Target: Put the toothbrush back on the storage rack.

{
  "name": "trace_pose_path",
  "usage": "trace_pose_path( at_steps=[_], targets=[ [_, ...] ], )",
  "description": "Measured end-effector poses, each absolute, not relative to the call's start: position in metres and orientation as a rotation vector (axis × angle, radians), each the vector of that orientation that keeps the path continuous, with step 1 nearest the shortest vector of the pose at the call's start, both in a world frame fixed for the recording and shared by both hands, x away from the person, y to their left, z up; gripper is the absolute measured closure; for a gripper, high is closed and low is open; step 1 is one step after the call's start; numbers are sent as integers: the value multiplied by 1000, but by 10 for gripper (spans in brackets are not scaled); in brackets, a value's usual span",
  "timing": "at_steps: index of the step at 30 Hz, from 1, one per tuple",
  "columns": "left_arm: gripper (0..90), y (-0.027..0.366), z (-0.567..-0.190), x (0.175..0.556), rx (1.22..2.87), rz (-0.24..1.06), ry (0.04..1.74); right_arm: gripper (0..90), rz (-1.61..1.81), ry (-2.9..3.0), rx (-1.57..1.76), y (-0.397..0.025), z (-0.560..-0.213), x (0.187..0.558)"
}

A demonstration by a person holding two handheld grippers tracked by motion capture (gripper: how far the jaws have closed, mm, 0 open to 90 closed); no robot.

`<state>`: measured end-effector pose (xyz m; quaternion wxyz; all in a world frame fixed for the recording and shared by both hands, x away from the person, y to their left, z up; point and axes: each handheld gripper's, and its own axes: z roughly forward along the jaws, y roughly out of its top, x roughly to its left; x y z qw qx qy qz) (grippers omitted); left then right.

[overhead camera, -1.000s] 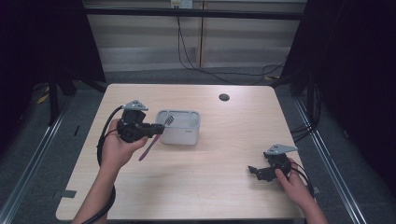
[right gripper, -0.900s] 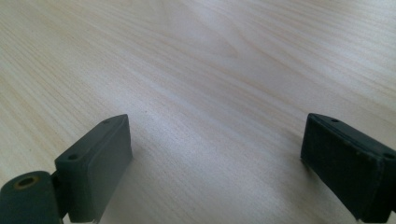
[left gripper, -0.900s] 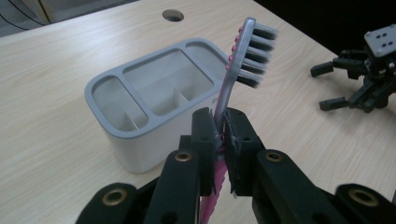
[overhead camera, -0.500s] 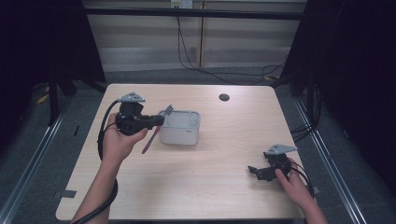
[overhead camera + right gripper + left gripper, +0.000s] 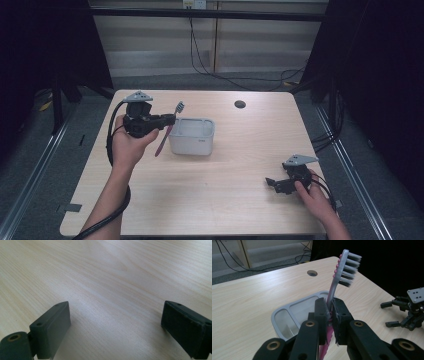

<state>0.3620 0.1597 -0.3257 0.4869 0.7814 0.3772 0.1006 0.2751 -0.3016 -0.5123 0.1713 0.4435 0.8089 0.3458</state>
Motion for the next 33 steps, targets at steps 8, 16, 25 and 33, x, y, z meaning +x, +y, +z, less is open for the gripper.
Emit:
trace_pose_path(
  at_steps=[8, 16, 25, 33],
  targets=[
    [832, 157, -318, 367, 1864, 270, 920, 82, 982, 2296, 1261, -302, -512, 275],
    [832, 154, -313, 373, 1824, 295, 923, 82, 982, 2297, 1259, -302, -512, 275],
    [831, 151, -309, 379, 1789, 314, 935, 82, 982, 2296, 1263, -302, -512, 275],
    [832, 151, -305, 386, 1747, 333, 951, 82, 982, 2297, 1259, -302, -512, 275]
  ],
)
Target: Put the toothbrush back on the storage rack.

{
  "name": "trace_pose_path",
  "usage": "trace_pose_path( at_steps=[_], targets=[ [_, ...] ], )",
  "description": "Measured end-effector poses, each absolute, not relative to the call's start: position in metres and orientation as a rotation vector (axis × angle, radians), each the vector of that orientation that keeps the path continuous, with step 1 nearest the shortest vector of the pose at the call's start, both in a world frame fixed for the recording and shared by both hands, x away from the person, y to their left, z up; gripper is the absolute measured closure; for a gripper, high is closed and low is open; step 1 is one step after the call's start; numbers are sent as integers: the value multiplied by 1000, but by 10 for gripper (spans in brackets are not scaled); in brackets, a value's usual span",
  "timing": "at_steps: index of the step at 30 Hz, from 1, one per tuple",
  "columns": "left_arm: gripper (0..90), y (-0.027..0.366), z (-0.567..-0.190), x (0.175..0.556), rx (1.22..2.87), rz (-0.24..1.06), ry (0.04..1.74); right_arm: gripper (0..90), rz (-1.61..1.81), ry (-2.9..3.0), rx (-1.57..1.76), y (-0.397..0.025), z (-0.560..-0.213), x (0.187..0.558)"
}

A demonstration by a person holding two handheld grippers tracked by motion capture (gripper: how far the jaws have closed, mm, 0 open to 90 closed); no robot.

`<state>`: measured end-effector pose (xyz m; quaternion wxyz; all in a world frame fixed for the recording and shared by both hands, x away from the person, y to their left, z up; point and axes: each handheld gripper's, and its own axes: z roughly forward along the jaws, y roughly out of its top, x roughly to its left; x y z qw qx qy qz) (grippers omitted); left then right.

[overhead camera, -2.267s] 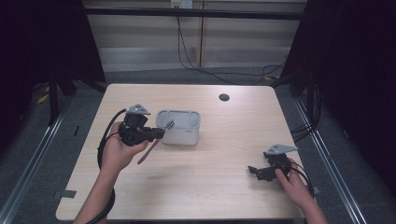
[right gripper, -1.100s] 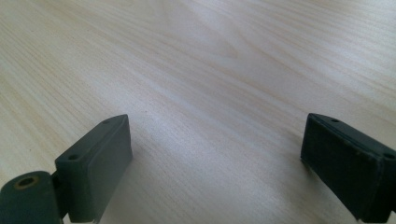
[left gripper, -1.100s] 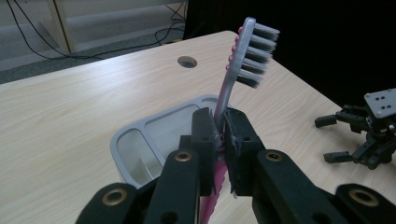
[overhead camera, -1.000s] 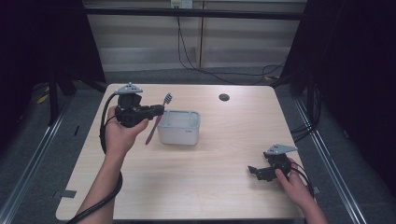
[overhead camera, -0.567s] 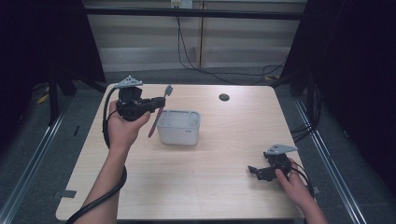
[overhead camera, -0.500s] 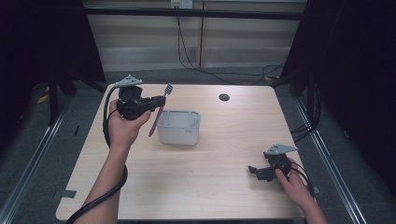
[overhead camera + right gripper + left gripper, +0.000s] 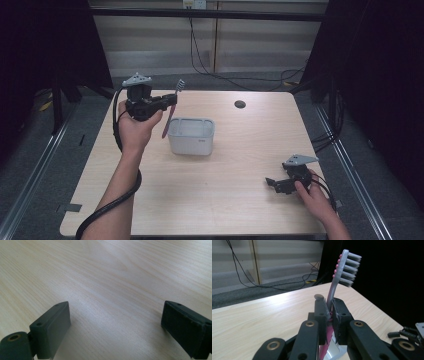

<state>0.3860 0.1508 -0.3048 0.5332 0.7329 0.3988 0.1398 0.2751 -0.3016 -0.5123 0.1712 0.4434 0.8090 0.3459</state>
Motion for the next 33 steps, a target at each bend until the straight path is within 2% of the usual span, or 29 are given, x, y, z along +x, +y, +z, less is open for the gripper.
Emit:
trace_pose_path(
  at_steps=[33],
  targets=[
    [831, 146, -305, 410, 1626, 392, 979, 82, 983, 2297, 1261, -302, -512, 275]
  ],
)
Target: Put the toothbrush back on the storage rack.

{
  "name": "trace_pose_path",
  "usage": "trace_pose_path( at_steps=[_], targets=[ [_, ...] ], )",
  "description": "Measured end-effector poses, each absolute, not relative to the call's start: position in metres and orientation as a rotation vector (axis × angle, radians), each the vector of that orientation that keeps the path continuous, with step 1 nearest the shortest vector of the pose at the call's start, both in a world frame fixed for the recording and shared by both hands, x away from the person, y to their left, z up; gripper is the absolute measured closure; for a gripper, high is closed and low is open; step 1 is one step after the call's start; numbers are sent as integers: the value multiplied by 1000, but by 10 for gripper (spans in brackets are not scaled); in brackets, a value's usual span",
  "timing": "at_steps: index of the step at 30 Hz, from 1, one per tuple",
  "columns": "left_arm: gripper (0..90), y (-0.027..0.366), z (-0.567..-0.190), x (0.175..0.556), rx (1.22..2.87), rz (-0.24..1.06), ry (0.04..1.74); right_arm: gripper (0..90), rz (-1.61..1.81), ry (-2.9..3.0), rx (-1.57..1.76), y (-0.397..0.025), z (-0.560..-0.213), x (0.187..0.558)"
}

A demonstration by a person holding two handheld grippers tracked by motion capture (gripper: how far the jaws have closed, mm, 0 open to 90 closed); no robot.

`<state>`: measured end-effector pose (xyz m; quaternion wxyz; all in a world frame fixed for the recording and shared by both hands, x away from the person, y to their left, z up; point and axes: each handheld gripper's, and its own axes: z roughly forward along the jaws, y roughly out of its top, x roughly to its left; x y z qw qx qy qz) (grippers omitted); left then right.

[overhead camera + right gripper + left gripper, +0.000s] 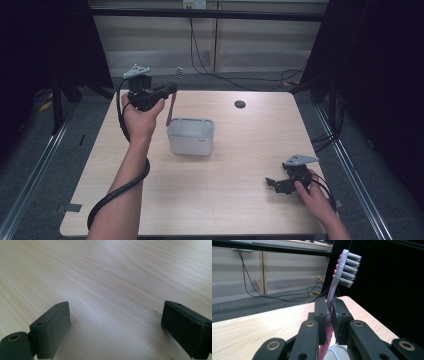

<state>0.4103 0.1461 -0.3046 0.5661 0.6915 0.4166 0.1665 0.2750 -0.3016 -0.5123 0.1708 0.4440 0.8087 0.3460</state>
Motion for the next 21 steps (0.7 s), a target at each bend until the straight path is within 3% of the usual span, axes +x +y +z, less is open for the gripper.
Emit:
trace_pose_path(
  at_steps=[21],
  targets=[
    [830, 144, -330, 422, 1571, 374, 1032, 82, 983, 2297, 1260, -302, -512, 275]
  ],
)
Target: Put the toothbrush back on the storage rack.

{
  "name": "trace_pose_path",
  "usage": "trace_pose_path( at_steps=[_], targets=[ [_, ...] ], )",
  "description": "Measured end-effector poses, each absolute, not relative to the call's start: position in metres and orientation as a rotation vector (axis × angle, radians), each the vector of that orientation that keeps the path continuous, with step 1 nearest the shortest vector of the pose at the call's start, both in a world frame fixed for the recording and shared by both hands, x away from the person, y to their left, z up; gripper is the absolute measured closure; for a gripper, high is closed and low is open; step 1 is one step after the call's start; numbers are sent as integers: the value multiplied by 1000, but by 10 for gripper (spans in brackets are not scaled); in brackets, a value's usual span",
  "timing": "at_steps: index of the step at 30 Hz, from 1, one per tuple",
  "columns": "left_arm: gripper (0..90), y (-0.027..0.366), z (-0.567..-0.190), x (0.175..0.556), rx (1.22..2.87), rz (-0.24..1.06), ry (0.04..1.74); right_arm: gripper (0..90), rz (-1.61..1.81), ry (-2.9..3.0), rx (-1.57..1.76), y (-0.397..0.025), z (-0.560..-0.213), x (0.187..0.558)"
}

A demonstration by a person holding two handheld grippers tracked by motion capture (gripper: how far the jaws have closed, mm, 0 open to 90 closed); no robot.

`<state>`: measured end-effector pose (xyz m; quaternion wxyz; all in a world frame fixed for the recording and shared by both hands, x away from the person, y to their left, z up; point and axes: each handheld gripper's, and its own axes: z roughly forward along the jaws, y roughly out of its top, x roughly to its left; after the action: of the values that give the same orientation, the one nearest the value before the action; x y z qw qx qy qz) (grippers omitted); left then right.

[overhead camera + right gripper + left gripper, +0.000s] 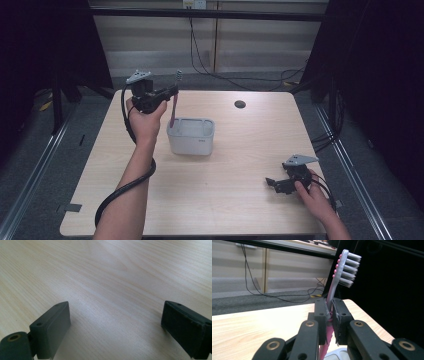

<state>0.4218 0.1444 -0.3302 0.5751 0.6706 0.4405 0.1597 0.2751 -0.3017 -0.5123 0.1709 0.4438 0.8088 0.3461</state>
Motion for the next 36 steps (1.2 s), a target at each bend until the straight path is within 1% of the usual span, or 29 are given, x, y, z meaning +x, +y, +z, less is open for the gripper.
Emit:
trace_pose_path(
  at_steps=[16, 36],
  targets=[
    [829, 141, -350, 425, 1570, 369, 1056, 82, 983, 2296, 1263, -302, -512, 275],
    [823, 148, -373, 421, 1609, 402, 1097, 82, 983, 2296, 1263, -302, -512, 275]
  ],
)
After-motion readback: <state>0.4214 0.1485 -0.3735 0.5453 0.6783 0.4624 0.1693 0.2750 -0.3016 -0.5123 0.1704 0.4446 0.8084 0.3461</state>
